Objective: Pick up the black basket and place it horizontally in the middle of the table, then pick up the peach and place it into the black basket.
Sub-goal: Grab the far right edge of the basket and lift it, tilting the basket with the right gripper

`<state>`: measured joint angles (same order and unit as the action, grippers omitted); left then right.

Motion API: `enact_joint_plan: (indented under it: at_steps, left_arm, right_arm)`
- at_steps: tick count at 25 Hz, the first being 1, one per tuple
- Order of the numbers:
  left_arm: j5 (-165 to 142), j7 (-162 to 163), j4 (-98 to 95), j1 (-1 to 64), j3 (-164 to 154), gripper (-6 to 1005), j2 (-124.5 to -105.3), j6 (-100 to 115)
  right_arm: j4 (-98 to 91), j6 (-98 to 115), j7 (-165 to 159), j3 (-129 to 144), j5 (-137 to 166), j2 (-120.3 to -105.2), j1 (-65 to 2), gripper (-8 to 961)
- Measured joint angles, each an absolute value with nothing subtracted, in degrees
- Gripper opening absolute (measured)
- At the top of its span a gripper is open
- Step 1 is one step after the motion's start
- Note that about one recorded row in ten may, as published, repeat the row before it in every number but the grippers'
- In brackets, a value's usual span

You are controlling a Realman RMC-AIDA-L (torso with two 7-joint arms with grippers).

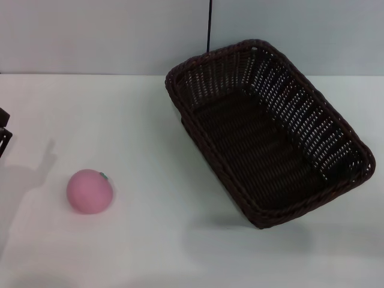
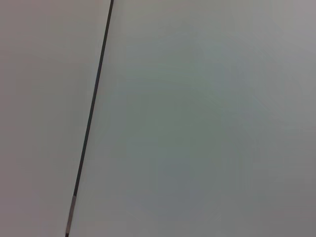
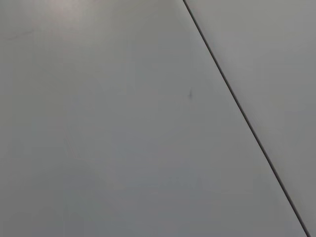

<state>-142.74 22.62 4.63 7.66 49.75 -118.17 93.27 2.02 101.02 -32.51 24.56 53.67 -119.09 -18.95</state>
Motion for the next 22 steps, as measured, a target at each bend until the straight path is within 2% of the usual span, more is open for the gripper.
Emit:
enact_joint_plan:
  at_steps: [12, 22]
  left_arm:
    - [-142.96, 22.73, 4.06, 7.12, 48.35, 814, -118.19, 93.49]
    - [-142.95, 23.26, 3.92, 6.8, 48.24, 815, -118.11, 93.72]
  right_arm:
    - [2.1, 100.56, -32.52, 24.34, 53.67, -119.11, -18.77, 597]
    - [0.59, 102.29, -32.6, 21.71, 53.65, -118.84, -15.35, 597]
